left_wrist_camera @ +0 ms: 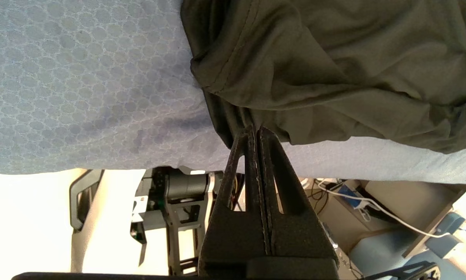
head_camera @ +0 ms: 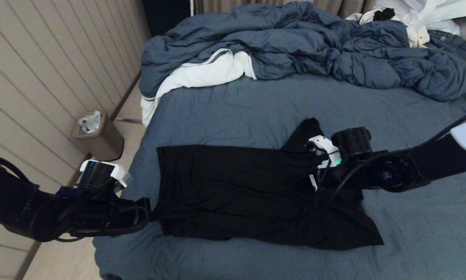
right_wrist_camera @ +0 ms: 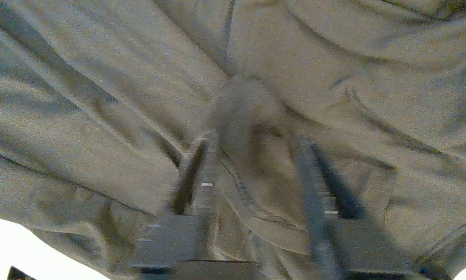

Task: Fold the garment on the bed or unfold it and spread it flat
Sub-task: Fold the black T-shirt

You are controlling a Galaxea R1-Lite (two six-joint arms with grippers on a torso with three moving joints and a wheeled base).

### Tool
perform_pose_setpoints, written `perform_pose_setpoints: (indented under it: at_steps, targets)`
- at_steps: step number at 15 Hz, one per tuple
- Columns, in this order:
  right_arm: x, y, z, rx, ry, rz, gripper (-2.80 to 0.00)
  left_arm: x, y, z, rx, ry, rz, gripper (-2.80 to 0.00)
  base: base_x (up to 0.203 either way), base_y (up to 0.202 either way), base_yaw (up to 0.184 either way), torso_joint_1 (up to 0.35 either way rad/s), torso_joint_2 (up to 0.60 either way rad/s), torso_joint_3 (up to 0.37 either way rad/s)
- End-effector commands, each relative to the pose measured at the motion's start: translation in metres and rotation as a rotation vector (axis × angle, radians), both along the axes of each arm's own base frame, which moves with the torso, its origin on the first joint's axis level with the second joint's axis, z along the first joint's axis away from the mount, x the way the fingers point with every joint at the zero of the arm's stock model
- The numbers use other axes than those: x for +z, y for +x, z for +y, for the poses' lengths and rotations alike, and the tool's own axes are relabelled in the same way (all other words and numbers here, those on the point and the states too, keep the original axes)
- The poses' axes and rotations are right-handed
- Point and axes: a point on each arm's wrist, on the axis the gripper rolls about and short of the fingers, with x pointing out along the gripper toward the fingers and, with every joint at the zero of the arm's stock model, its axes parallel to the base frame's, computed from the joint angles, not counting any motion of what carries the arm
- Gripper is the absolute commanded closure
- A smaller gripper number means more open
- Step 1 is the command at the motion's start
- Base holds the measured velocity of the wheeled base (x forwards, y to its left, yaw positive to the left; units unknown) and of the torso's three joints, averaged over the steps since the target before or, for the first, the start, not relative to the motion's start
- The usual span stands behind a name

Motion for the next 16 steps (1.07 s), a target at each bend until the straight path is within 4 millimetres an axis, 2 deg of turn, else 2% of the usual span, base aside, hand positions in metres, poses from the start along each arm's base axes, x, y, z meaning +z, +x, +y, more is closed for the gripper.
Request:
perform_pose_setpoints:
  at_steps: [1, 6, 7, 9, 10, 14, 16]
  targets:
    - [0.004, -0.002, -0.003, -0.008, 0.01, -0.009, -2.8, -0.001, 0.0, 0.0, 0.001, -0.003, 0.002, 0.0, 0.0, 0.0, 0.0, 0.0, 0.0, 0.0]
    - [0.014, -0.004, -0.009, -0.046, 0.036, -0.031, -2.8, 0.0, 0.0, 0.0, 0.002, -0.003, -0.001, 0.0, 0.0, 0.0, 0.0, 0.0, 0.0, 0.0]
    - [0.011, -0.004, -0.018, -0.081, 0.043, -0.016, 0.0, 0.002, -0.001, 0.0, 0.003, -0.004, -0.004, 0.0, 0.0, 0.0, 0.0, 0.0, 0.0, 0.0]
    - [0.0, -0.01, -0.041, -0.142, 0.048, 0.024, 0.0, 0.013, -0.002, -0.004, -0.004, -0.023, -0.041, 0.0, 0.0, 0.0, 0.0, 0.0, 0.0, 0.0]
    - [-0.003, -0.012, -0.048, -0.151, 0.058, 0.031, 0.0, 0.023, 0.001, -0.014, -0.021, -0.039, -0.071, 0.0, 0.0, 0.0, 0.0, 0.0, 0.0, 0.0]
    - [-0.007, -0.02, -0.057, -0.151, 0.085, 0.057, 0.0, 0.057, -0.001, -0.066, -0.137, -0.043, -0.104, 0.0, 0.0, 0.0, 0.0, 0.0, 0.0, 0.0]
    - [-0.011, -0.027, -0.056, -0.149, 0.082, 0.076, 0.0, 0.073, -0.01, -0.102, -0.24, -0.03, -0.087, 0.0, 0.0, 0.0, 0.0, 0.0, 0.0, 0.0]
